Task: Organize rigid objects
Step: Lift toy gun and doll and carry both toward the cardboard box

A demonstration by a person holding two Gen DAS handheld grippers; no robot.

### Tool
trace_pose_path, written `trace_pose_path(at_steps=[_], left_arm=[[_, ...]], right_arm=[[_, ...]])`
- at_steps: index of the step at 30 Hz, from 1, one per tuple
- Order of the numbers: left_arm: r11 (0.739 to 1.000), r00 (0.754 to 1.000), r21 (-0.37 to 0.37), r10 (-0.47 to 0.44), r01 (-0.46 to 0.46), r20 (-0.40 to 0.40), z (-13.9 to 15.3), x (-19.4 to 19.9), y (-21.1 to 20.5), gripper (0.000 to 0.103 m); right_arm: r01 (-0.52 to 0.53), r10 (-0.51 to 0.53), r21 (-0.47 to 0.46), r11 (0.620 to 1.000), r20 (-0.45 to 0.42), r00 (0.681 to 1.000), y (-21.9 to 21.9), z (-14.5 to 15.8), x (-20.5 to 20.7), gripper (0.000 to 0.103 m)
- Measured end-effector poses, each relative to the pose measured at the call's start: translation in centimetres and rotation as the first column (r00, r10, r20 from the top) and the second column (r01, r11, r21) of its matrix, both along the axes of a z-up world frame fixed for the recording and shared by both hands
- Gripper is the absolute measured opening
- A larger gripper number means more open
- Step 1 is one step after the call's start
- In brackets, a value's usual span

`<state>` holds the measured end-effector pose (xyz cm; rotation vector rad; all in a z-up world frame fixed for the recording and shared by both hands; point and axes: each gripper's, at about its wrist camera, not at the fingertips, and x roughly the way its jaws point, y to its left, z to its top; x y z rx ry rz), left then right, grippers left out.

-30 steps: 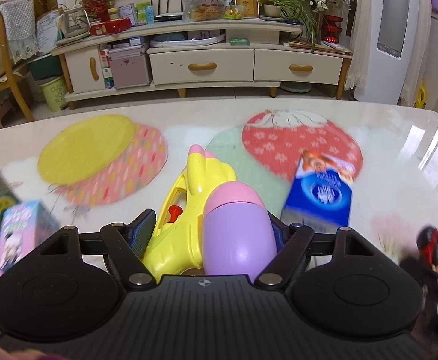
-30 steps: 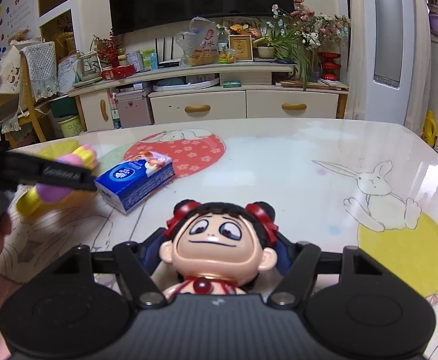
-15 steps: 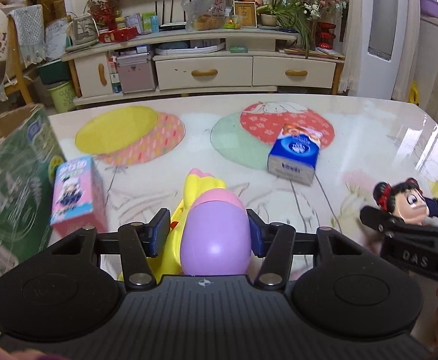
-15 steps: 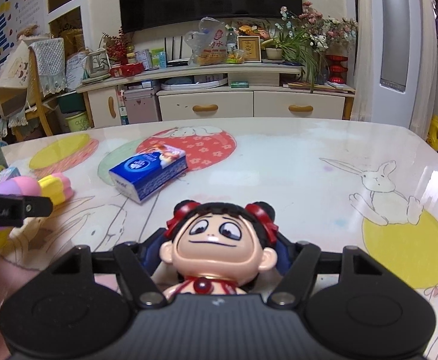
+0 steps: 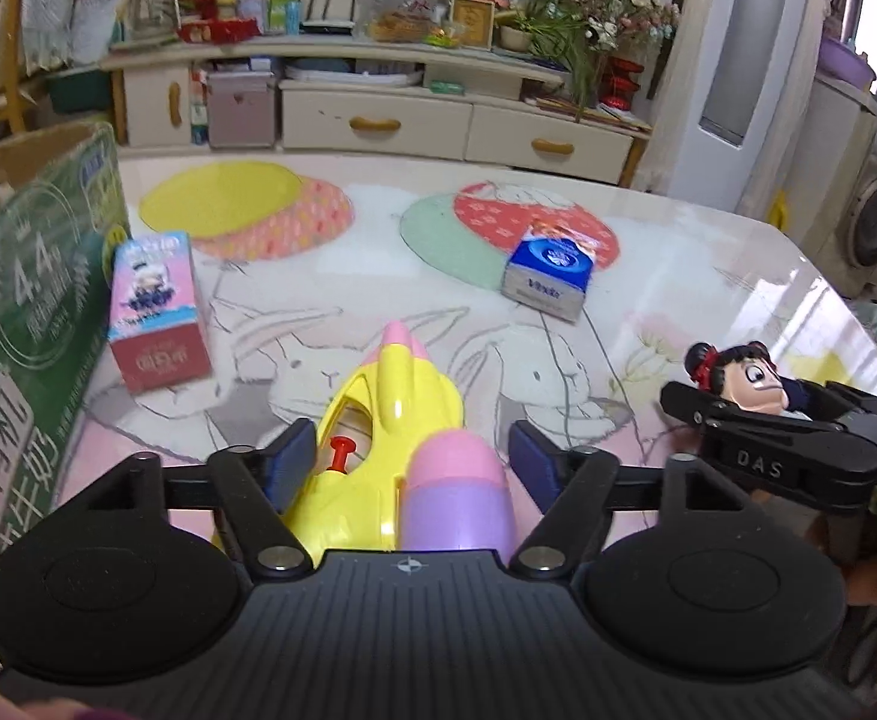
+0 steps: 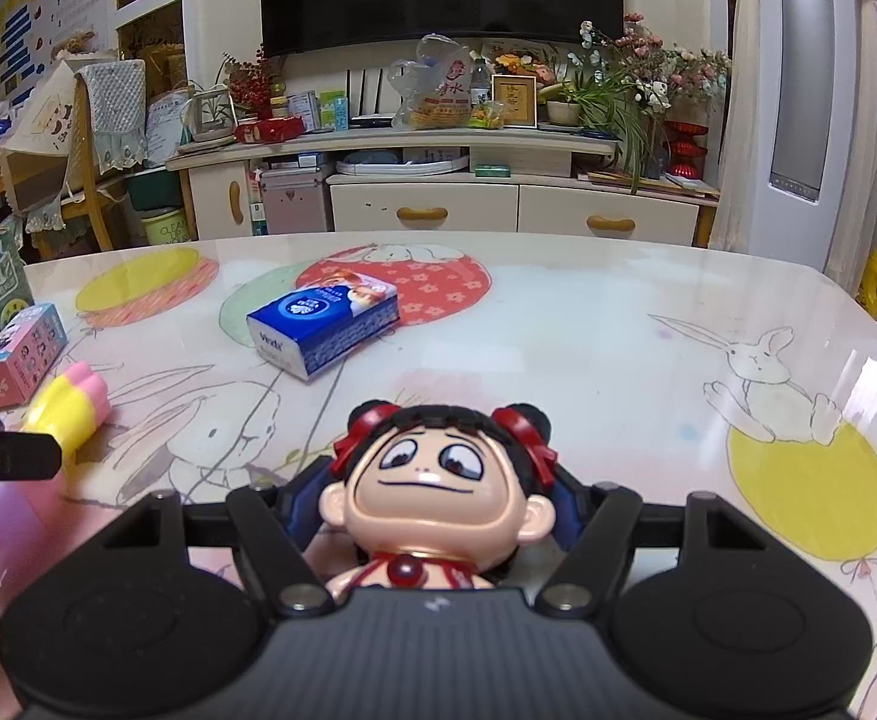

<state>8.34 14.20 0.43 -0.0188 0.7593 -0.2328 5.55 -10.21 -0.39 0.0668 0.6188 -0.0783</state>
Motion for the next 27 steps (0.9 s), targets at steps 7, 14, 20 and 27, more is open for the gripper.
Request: trace_pose_path(at_steps=[7, 14, 20, 27], left_arm=[[0.999, 0.998, 0.004, -0.033, 0.033, -0.055, -0.8, 0.4, 0.4, 0.103], [0.995, 0.995, 0.065, -0.069, 0.073, -0.068, -1.7, 0.4, -0.7, 0.103], [0.989, 0.997, 0.127, -0.072, 0.076, -0.033, -2.0, -0.4, -1.2, 0.098], [0.989, 0.998, 0.136, -0.058, 0.062, -0.030, -1.9, -1.1, -1.5, 0.098]], right_arm=[[-0.027, 0.027, -0.017, 0.999, -0.018, 0.999, 0.4, -0.3, 0.4, 0.068], [-0.029, 0.029, -0.025, 0.999, -0.020, 0.999, 0.4, -0.3, 0.4, 0.068], [-0.025, 0.025, -0.025, 0.999, -0.020, 0.999, 0.5, -0.3, 0.4, 0.070], [-0.023, 0.022, -0.027, 0.999, -0.018, 1.000, 0.6, -0.3, 0.4, 0.068]])
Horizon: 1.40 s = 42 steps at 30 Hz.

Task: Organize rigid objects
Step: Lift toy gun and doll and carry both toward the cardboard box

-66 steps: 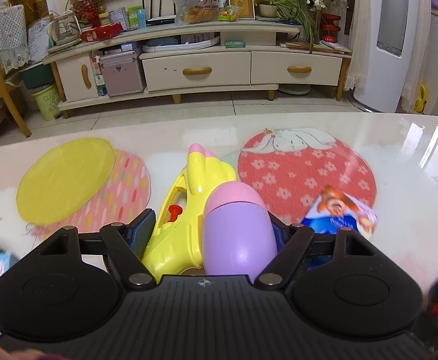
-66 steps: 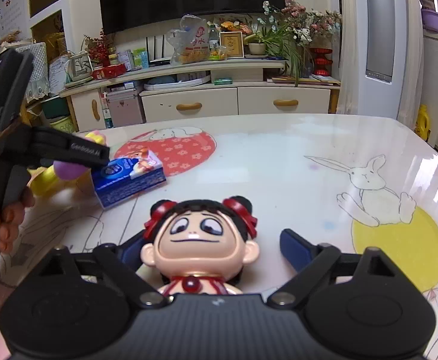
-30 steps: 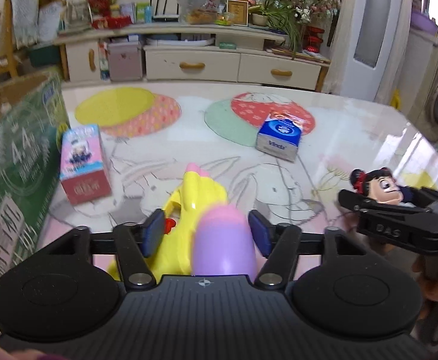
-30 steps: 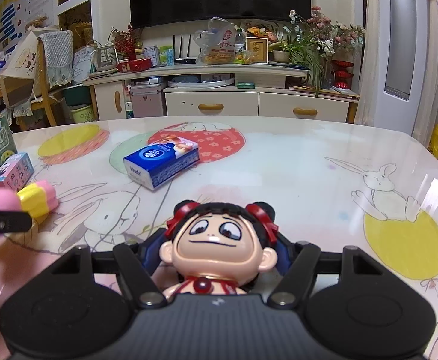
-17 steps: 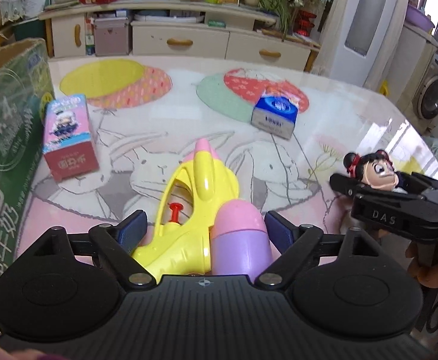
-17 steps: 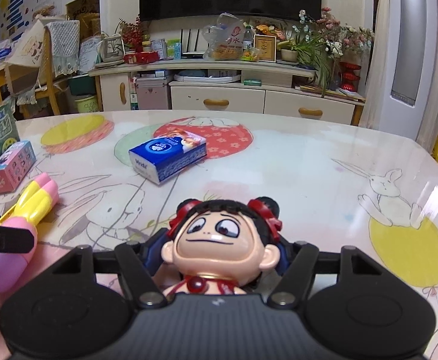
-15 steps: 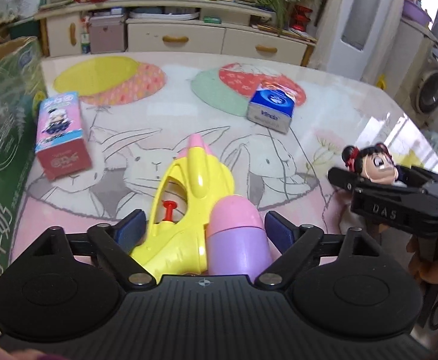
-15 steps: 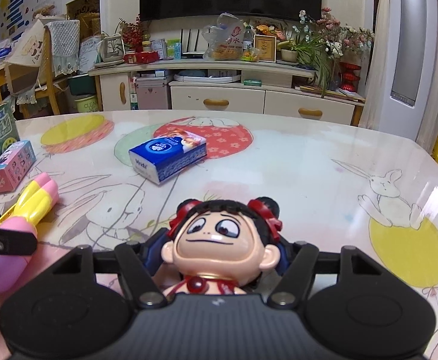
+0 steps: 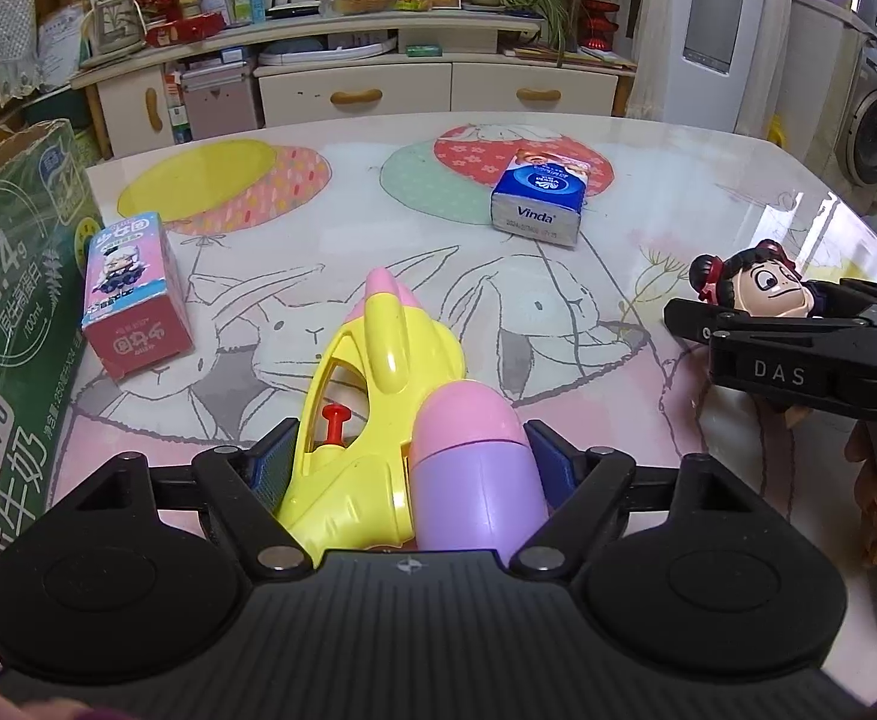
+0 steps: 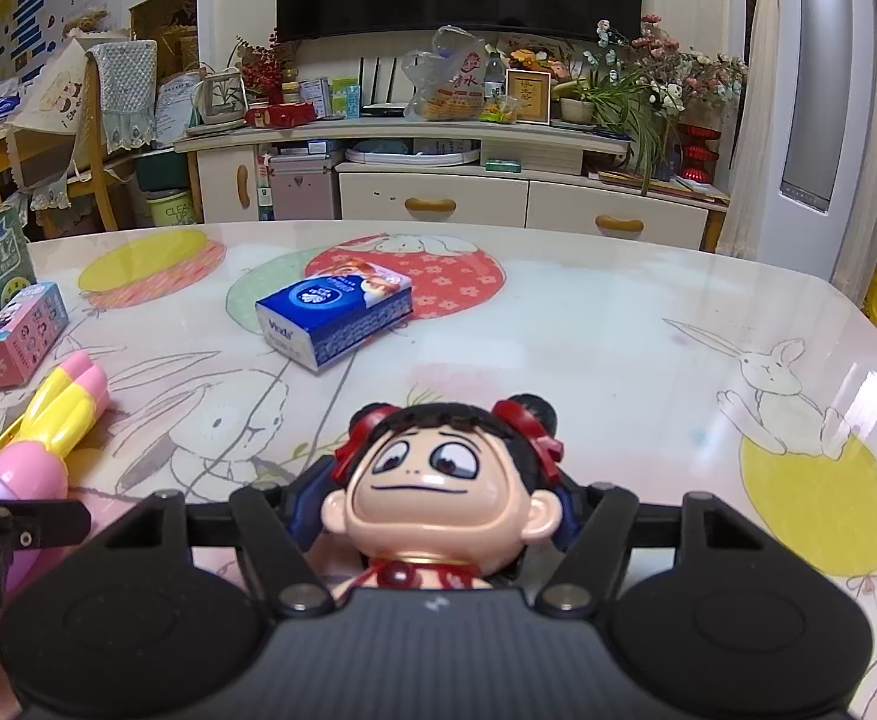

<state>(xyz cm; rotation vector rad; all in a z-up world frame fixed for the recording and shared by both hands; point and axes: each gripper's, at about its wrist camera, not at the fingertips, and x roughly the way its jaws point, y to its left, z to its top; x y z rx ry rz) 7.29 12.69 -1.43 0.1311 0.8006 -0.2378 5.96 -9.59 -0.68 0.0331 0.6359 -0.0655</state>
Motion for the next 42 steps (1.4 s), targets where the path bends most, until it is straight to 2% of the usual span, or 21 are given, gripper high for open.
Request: trace_pose_path(at_steps=[6, 8, 19, 25, 33, 42], left_arm=[[1.000, 1.000, -0.017, -0.006, 0.006, -0.008, 0.2, -0.7, -0.1, 0.098], [1.000, 1.000, -0.025, -0.010, 0.010, -0.004, 0.4, -1.0, 0.1, 0.098], [0.997, 0.999, -0.081, -0.015, 0.019, 0.043, 3.3, -2.3, 1.7, 0.098], [0.994, 0.996, -0.098, -0.029, 0.038, 0.087, 5.0, -3.3, 2.4, 0.098], [0.990, 0.992, -0.133, -0.024, 0.041, 0.124, 6.5, -4.0, 3.3, 0.098], [0.987, 0.984, -0.157, -0.009, 0.038, 0.180, 7.9, -4.6, 3.0, 0.098]], right_arm=[[0.020, -0.020, -0.025, 0.999, 0.007, 1.000, 0.2, 0.1, -0.1, 0.067], [0.035, -0.035, -0.008, 0.999, 0.004, 0.999, 0.0, 0.1, -0.2, 0.067], [0.081, -0.081, 0.003, 0.997, -0.001, 0.997, 1.6, 0.1, -1.2, 0.067], [0.072, -0.072, 0.031, 0.997, -0.012, 0.997, 3.3, 0.3, -2.1, 0.067], [0.051, -0.051, 0.025, 0.998, -0.015, 0.999, 5.4, 0.9, -3.5, 0.067], [0.043, -0.044, 0.034, 0.998, 0.010, 0.999, 6.9, 2.5, -5.2, 0.067]])
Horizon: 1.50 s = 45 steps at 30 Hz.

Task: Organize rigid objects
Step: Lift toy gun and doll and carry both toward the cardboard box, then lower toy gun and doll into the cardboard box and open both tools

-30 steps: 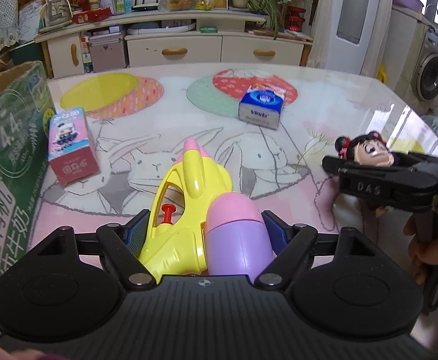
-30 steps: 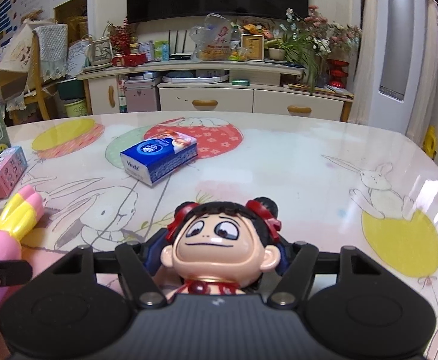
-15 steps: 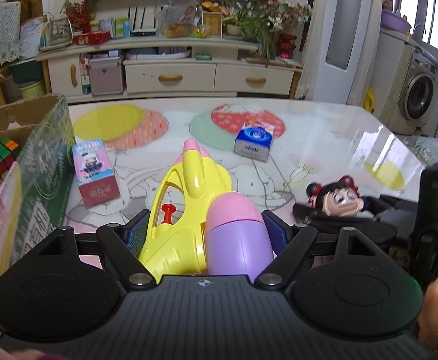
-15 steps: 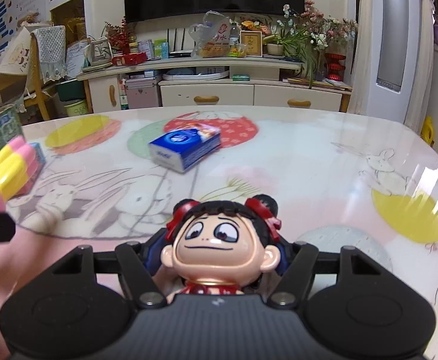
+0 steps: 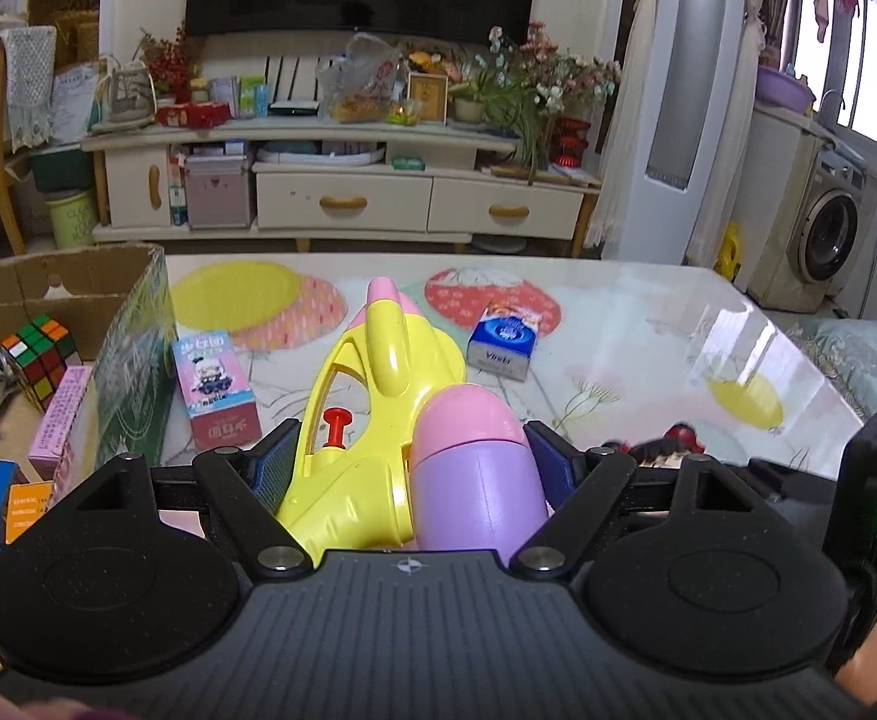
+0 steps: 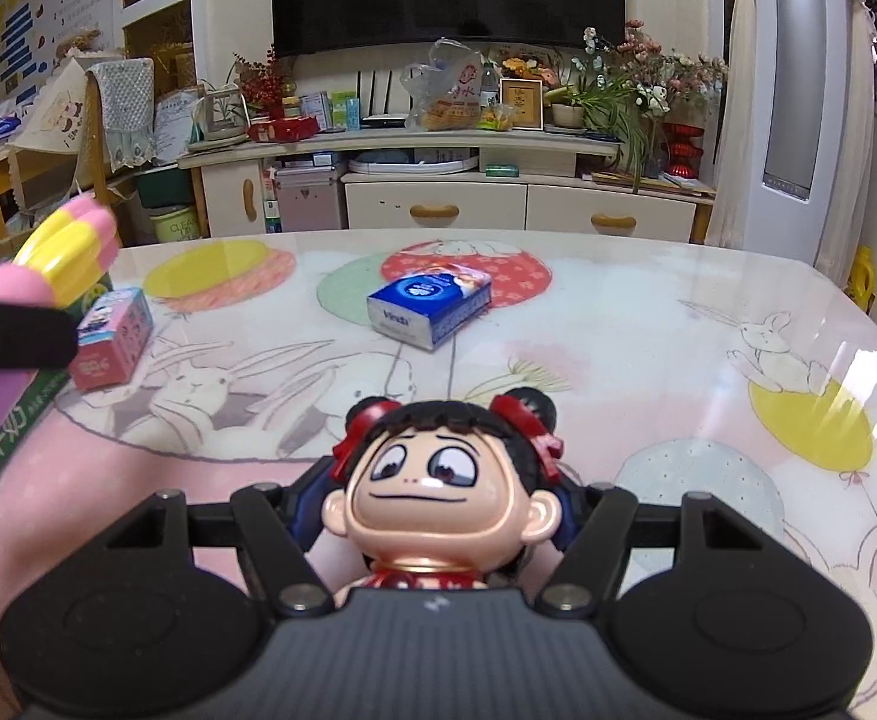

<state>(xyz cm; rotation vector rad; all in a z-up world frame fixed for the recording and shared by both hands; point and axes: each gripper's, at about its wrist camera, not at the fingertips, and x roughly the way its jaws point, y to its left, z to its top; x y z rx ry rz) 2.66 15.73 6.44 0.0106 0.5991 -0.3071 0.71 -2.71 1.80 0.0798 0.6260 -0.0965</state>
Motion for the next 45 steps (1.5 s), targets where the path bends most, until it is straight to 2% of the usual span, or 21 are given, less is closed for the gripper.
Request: trace_pose_path(at_steps=[11, 19, 24, 30, 35, 42, 43, 44, 45], left_arm=[[0.997, 0.998, -0.031, 0.067, -0.067, 0.003, -0.4, -1.7, 0.2, 0.098], [0.996, 0.997, -0.056, 0.075, -0.074, 0.018, 0.5, -3.4, 0.5, 0.098], [0.996, 0.995, -0.045, 0.085, -0.083, 0.057, 1.4, -3.7, 1.6, 0.098], [0.991, 0.988, -0.065, 0.124, -0.118, 0.094, 2.8, -3.9, 4.2, 0.098], [0.982, 0.977, -0.086, 0.176, -0.166, 0.120, 4.0, -3.8, 7.3, 0.098], [0.956, 0.955, -0.118, 0.281, -0.269, 0.098, 4.5, -2.8, 12.0, 0.096], [0.951, 0.950, -0.121, 0.297, -0.286, 0.091, 4.5, -2.6, 12.7, 0.095], [0.946, 0.947, -0.126, 0.310, -0.298, 0.085, 4.4, -2.5, 13.3, 0.073], [0.939, 0.942, -0.131, 0.328, -0.318, 0.068, 4.3, -2.2, 13.9, 0.061]], right_arm=[[-0.013, 0.013, -0.007, 1.000, -0.028, 1.000, 1.4, 0.3, -3.2, 0.067], [-0.040, 0.038, -0.033, 0.999, -0.040, 0.998, 3.1, 1.0, -5.4, 0.067], [-0.063, 0.061, -0.053, 0.997, -0.033, 0.998, 4.6, 1.9, -6.3, 0.067], [-0.085, 0.085, -0.043, 0.995, -0.005, 0.996, 6.3, 3.6, -6.0, 0.067], [-0.130, 0.131, -0.033, 0.991, 0.051, 0.990, 8.8, 5.9, -5.0, 0.067], [-0.222, 0.223, -0.026, 0.975, 0.111, 0.968, 12.6, 8.5, -2.1, 0.067], [-0.234, 0.235, -0.021, 0.972, 0.114, 0.965, 13.1, 8.7, -1.5, 0.067], [-0.249, 0.250, -0.018, 0.968, 0.118, 0.961, 13.8, 9.0, -0.8, 0.067], [-0.263, 0.263, -0.017, 0.965, 0.123, 0.957, 14.3, 9.2, -0.2, 0.067]])
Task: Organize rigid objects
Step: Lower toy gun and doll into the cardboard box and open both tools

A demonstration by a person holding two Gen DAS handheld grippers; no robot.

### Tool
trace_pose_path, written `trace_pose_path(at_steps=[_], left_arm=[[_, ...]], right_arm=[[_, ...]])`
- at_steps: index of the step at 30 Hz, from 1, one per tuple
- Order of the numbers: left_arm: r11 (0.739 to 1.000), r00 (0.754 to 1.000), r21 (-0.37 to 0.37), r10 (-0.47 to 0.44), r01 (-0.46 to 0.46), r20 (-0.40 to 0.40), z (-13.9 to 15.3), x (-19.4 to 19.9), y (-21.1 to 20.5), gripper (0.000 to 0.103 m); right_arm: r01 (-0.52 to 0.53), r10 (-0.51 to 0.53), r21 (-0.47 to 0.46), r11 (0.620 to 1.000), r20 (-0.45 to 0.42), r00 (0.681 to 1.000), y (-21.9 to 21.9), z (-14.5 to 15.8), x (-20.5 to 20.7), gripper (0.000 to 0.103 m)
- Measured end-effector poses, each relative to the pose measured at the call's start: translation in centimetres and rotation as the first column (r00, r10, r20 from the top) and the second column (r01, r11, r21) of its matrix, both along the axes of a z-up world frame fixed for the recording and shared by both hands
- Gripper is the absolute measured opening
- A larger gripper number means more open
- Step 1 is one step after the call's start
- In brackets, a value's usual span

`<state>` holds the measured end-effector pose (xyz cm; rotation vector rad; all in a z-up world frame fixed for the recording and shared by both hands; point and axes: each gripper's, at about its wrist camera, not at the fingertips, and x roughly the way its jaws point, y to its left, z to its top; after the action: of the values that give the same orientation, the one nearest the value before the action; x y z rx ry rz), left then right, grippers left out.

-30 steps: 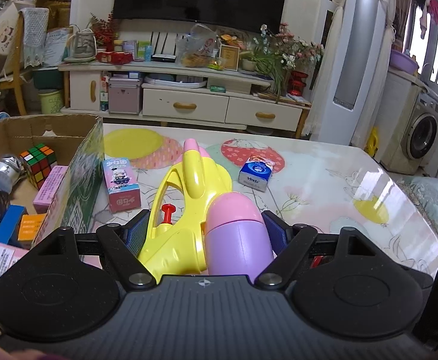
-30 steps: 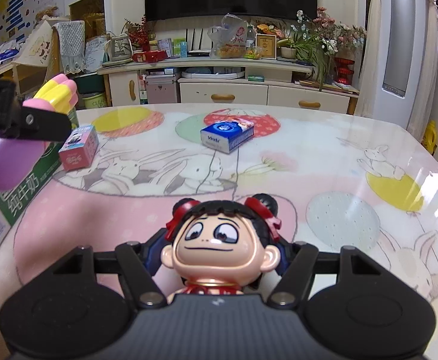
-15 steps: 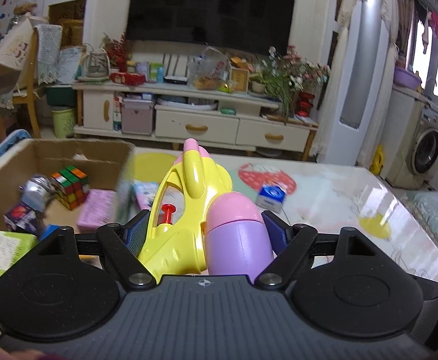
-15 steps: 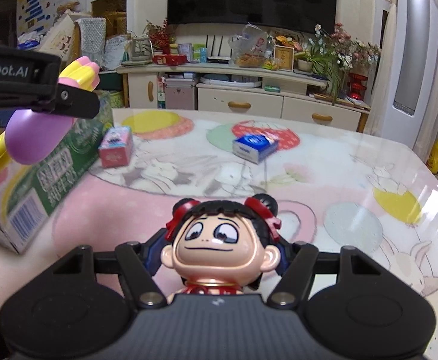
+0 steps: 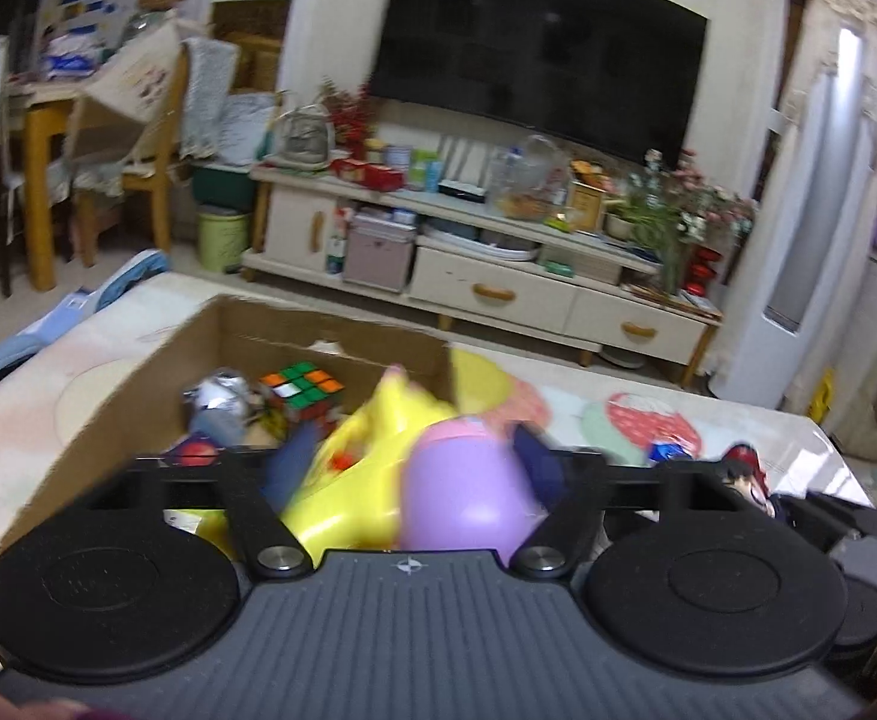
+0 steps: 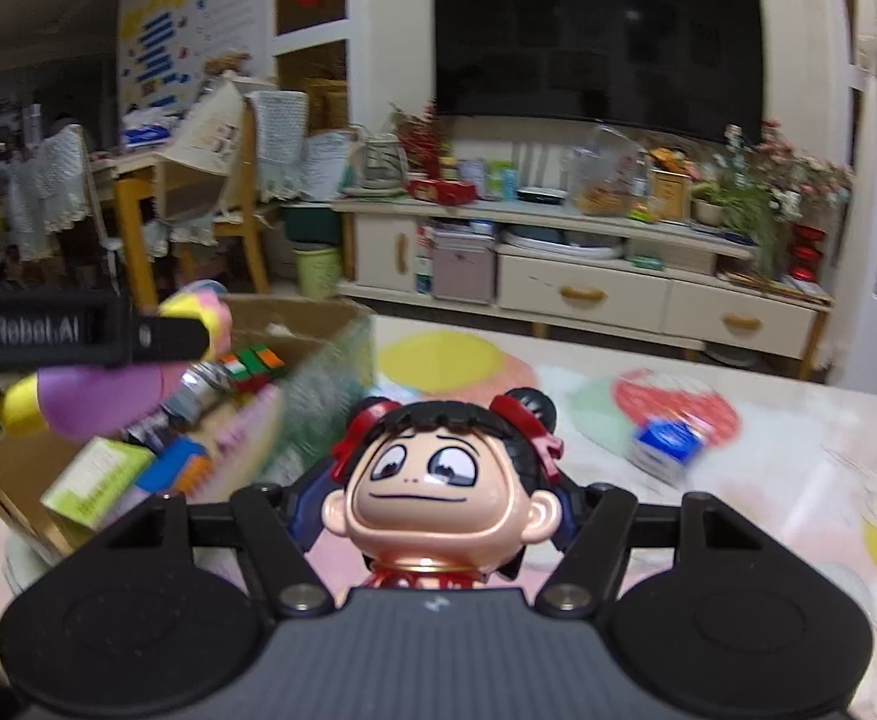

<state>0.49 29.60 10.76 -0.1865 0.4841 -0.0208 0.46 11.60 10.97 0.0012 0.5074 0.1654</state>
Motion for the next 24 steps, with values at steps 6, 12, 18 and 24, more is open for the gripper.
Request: trace_pose_path(at_steps=[6, 12, 18, 24], left_arm=[[0.994, 0.991, -0.040, 0.100, -0.104, -0.090, -0.9, 1.9, 3.2, 0.061], [0.977, 0.970, -0.038, 0.201, -0.208, -0.133, -0.9, 2.8, 5.4, 0.063], [0.964, 0.956, -0.041, 0.256, -0.264, -0.145, -0.9, 2.0, 6.0, 0.067], [0.962, 0.951, -0.029, 0.264, -0.272, -0.159, -1.2, 1.8, 5.6, 0.075]], right_arm=[[-0.080, 0.080, 0.015, 0.997, 0.009, 0.997, 3.0, 0.8, 3.8, 0.067], [-0.147, 0.148, 0.035, 0.988, -0.012, 0.989, 5.7, 0.1, 7.4, 0.067], [-0.191, 0.192, 0.030, 0.981, -0.030, 0.981, 8.3, -0.6, 10.0, 0.067], [-0.203, 0.205, 0.044, 0.978, -0.048, 0.978, 9.3, -0.8, 11.5, 0.069]])
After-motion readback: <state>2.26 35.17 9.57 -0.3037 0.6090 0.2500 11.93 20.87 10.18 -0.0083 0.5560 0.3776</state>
